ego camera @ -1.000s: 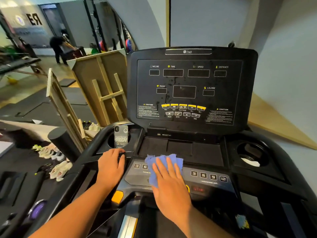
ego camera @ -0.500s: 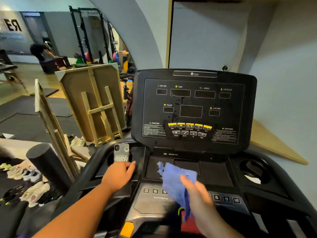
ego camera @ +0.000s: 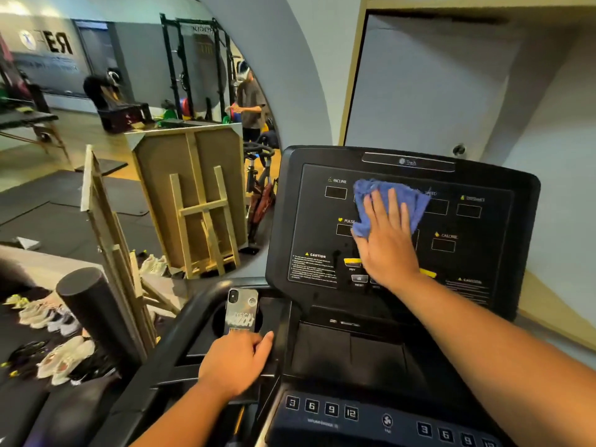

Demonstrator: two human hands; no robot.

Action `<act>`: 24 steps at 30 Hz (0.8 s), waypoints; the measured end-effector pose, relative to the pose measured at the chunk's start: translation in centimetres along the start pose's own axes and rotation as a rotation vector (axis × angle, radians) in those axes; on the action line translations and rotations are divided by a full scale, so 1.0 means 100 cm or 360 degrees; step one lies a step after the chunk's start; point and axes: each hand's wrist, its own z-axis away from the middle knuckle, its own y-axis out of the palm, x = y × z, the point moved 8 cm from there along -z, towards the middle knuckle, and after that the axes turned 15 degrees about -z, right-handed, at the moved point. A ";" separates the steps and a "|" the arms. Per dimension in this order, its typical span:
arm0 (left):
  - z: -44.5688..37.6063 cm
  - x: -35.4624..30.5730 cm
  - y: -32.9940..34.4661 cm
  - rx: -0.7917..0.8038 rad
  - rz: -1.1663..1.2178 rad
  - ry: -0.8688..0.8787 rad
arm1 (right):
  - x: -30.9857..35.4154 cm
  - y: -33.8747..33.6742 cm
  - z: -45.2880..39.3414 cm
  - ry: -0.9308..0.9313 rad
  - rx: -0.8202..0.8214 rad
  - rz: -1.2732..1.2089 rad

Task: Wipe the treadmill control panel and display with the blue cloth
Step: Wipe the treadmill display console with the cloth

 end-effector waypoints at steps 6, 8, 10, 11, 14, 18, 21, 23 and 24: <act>-0.001 -0.001 0.002 0.0034 -0.0028 0.0029 | -0.012 0.040 0.073 -0.0903 0.0667 0.0402; 0.000 -0.001 0.000 0.0008 -0.0043 0.0029 | -0.021 0.026 0.058 -0.0940 0.0652 0.0439; 0.000 -0.001 -0.001 -0.0003 -0.0052 0.0022 | -0.025 0.007 0.025 -0.0679 0.0449 0.0301; 0.000 0.000 0.000 -0.0001 -0.0064 0.0017 | -0.022 0.000 0.011 -0.0524 0.0324 0.0232; -0.001 0.001 0.002 0.0022 -0.0088 0.0003 | 0.001 0.016 0.013 -0.0422 0.0218 0.0167; -0.002 0.000 0.001 0.0037 -0.0072 -0.0017 | 0.023 0.077 0.092 -0.1042 0.0836 0.0259; -0.001 0.001 0.004 0.0071 -0.0038 -0.0031 | 0.016 0.073 0.096 -0.1180 0.0957 0.0236; -0.001 0.003 0.005 0.0088 -0.0011 -0.0054 | 0.017 0.060 0.072 -0.1125 0.0855 0.0259; 0.000 0.003 0.004 0.0092 -0.0002 -0.0063 | 0.020 0.053 0.058 -0.1035 0.0776 0.0228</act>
